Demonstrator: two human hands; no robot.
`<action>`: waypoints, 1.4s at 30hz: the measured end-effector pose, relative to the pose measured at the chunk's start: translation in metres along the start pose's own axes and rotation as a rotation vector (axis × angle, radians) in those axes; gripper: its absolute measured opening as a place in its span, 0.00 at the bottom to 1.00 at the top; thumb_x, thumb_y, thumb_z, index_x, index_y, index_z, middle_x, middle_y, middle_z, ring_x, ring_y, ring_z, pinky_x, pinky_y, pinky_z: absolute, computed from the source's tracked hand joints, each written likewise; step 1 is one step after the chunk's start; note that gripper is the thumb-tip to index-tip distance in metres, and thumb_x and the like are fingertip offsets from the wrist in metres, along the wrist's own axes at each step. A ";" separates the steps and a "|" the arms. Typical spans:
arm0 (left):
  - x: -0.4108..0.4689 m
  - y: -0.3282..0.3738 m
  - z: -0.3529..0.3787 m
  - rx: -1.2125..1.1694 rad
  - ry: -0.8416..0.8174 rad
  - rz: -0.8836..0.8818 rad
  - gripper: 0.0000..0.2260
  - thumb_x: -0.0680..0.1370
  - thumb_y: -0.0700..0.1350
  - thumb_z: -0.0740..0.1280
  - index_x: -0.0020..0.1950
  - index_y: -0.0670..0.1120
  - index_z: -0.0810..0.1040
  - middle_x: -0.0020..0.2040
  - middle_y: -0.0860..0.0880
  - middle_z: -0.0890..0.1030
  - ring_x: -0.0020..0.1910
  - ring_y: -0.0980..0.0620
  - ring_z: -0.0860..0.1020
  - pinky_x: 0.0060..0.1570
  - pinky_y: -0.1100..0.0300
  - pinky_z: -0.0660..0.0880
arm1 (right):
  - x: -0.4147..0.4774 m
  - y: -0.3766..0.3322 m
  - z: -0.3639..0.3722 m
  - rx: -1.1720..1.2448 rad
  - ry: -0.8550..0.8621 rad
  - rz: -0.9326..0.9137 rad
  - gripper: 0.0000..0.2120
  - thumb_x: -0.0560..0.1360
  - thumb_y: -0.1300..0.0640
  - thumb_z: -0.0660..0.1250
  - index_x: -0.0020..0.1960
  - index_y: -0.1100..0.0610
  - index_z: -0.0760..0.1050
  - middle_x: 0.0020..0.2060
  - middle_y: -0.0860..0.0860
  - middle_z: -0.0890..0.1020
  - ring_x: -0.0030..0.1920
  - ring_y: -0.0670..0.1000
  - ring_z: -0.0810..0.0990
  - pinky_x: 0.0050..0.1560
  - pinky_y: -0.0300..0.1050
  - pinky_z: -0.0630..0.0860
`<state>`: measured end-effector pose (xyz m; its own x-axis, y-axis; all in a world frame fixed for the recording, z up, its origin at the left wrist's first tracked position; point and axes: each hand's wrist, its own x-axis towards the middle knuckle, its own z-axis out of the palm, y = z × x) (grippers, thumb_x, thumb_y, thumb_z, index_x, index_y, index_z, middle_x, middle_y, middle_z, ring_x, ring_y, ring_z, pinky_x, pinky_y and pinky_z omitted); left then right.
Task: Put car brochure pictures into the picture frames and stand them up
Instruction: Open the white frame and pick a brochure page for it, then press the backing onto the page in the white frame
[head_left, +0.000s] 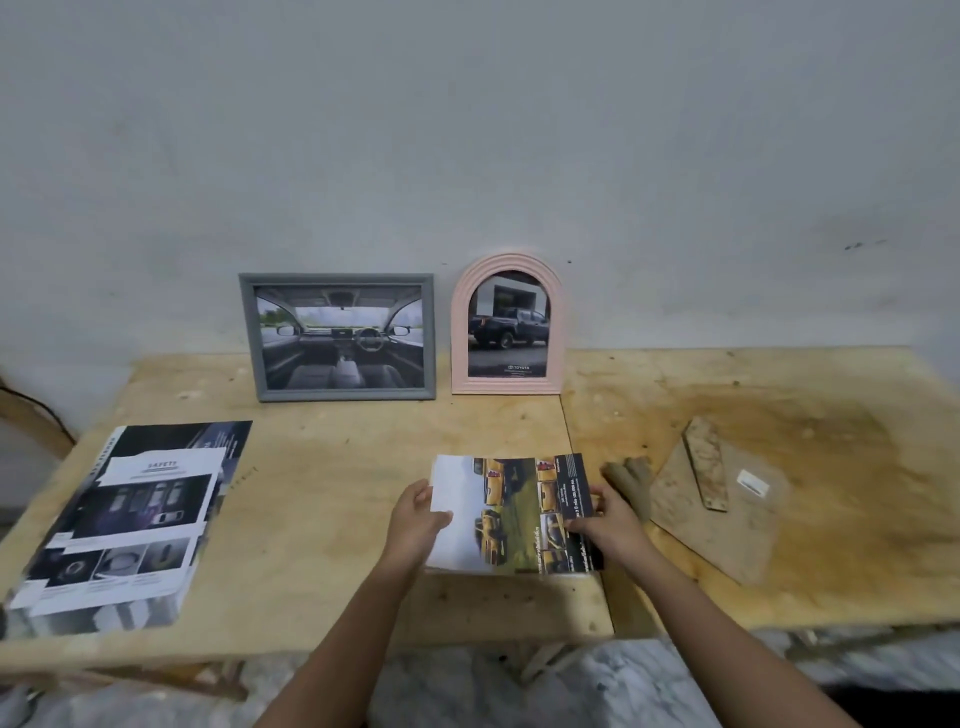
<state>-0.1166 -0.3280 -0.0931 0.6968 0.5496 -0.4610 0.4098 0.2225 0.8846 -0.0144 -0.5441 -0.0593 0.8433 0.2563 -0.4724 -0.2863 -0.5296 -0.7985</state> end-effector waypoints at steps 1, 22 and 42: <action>0.001 -0.003 0.002 0.014 0.005 0.005 0.27 0.73 0.29 0.66 0.71 0.37 0.64 0.70 0.40 0.69 0.67 0.42 0.69 0.62 0.51 0.70 | 0.001 0.003 0.000 -0.036 -0.014 -0.006 0.26 0.70 0.68 0.70 0.65 0.61 0.66 0.49 0.53 0.76 0.46 0.51 0.76 0.35 0.36 0.71; 0.018 -0.048 0.015 1.299 -0.297 0.563 0.25 0.79 0.52 0.48 0.74 0.45 0.62 0.75 0.43 0.59 0.76 0.41 0.54 0.74 0.51 0.54 | 0.009 0.043 0.037 -0.838 0.012 -0.337 0.26 0.75 0.51 0.63 0.72 0.53 0.64 0.73 0.52 0.59 0.73 0.52 0.59 0.70 0.43 0.60; 0.048 0.022 0.088 0.943 -0.352 0.573 0.06 0.78 0.43 0.61 0.52 0.44 0.76 0.51 0.49 0.74 0.51 0.53 0.72 0.51 0.62 0.72 | 0.024 0.024 -0.024 -0.410 0.214 -0.302 0.05 0.77 0.53 0.61 0.46 0.49 0.75 0.42 0.45 0.80 0.42 0.45 0.78 0.42 0.43 0.76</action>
<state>-0.0221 -0.3673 -0.1020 0.9871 0.0875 -0.1344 0.1536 -0.7572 0.6349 0.0100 -0.5703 -0.0806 0.9465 0.2978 -0.1243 0.1468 -0.7404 -0.6560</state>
